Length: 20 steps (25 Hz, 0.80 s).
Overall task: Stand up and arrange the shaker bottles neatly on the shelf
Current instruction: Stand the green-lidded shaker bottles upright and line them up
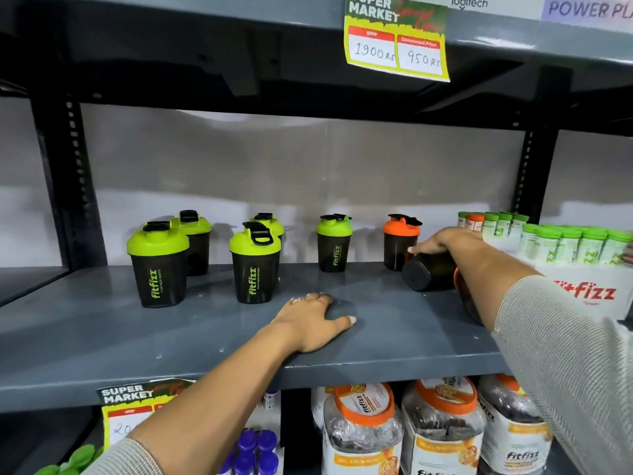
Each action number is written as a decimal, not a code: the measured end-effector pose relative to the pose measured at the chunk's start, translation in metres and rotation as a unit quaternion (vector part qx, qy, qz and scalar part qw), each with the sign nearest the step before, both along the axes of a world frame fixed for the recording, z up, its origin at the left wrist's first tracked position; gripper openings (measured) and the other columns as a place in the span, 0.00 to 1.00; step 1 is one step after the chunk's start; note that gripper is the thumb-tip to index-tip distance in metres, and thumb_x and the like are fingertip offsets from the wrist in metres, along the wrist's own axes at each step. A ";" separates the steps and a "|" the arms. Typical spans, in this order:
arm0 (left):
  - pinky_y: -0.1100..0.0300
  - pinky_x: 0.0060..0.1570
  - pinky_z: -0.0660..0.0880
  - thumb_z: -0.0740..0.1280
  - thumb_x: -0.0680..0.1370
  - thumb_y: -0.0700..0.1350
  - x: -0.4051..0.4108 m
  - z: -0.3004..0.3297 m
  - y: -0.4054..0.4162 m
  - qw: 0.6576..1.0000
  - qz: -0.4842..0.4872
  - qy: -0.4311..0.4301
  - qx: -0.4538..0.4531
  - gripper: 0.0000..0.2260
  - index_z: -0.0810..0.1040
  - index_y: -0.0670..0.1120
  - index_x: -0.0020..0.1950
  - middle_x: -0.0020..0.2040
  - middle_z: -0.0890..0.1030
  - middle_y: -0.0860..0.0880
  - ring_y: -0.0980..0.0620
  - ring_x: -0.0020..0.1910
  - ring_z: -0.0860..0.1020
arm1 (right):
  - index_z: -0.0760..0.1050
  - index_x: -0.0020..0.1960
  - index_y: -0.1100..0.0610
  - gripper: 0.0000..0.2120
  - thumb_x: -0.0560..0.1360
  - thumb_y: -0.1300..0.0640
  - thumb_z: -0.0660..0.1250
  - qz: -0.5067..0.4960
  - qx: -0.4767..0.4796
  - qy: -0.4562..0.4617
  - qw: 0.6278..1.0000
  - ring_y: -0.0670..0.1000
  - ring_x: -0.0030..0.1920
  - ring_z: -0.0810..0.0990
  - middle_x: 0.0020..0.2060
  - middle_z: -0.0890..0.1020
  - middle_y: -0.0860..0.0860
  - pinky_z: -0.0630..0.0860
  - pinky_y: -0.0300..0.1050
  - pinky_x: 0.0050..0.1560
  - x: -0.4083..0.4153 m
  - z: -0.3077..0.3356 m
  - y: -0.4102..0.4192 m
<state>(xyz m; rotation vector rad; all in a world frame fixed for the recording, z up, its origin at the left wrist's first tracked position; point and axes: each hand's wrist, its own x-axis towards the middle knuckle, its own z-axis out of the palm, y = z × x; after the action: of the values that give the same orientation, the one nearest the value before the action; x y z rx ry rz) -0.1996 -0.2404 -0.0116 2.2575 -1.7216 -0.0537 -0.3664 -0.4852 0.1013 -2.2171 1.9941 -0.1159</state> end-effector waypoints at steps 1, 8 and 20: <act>0.52 0.73 0.59 0.55 0.76 0.68 0.000 0.000 0.001 1.000 0.001 0.001 -0.002 0.36 0.62 0.48 0.77 0.77 0.64 0.46 0.44 0.75 0.63 | 0.74 0.62 0.55 0.38 0.66 0.27 0.64 0.002 0.003 -0.002 1.000 0.59 0.57 0.79 0.58 0.79 0.56 0.73 0.51 0.62 0.000 -0.001 0.001; 0.52 0.73 0.59 0.56 0.76 0.69 -0.002 0.002 0.002 1.000 0.004 0.009 -0.004 0.36 0.62 0.49 0.77 0.78 0.64 0.46 0.44 0.75 0.63 | 0.74 0.58 0.56 0.29 0.68 0.35 0.66 -0.017 -0.101 -0.072 0.992 0.58 0.50 0.76 0.51 0.78 0.55 0.71 0.52 0.56 0.009 -0.016 -0.001; 0.52 0.73 0.59 0.55 0.76 0.68 -0.002 0.003 0.004 1.000 0.000 0.006 0.005 0.36 0.62 0.47 0.77 0.77 0.64 0.45 0.44 0.75 0.63 | 0.75 0.54 0.53 0.12 0.71 0.53 0.68 0.011 -0.292 -0.097 0.952 0.62 0.55 0.79 0.51 0.82 0.58 0.65 0.60 0.67 0.003 0.004 0.020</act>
<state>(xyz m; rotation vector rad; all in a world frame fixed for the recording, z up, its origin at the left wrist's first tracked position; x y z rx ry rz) -0.2020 -0.2363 -0.0082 2.2597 -1.7192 -0.0751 -0.3633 -0.4649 0.1053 -2.4147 2.0057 -0.9986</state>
